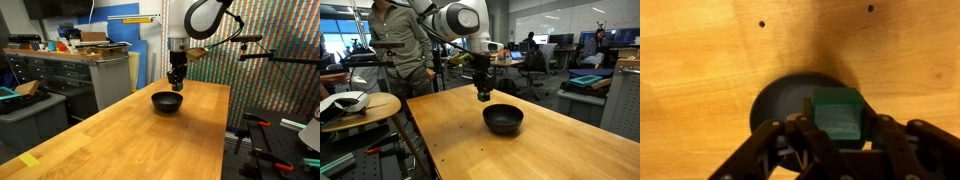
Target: Put the block in the bowl
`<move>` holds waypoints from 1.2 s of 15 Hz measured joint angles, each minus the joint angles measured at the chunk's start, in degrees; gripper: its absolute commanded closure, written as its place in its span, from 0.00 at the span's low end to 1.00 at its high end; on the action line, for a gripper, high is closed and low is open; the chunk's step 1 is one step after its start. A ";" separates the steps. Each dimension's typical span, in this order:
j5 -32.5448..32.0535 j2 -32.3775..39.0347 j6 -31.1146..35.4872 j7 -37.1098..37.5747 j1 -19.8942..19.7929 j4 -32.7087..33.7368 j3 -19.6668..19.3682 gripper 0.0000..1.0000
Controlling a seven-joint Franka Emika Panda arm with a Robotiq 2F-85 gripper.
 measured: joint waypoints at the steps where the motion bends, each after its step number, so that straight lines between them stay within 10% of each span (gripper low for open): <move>1: 0.00 1.18 -0.24 -0.32 -0.29 1.36 -0.21 0.79; 12: 0.28 16.90 -0.80 -3.34 -0.78 14.44 -0.79 0.79; 14: 0.33 19.31 -0.80 -3.83 -0.83 15.91 -0.89 0.27; 18: 0.34 22.57 -0.80 -4.19 -0.87 18.12 -1.41 0.11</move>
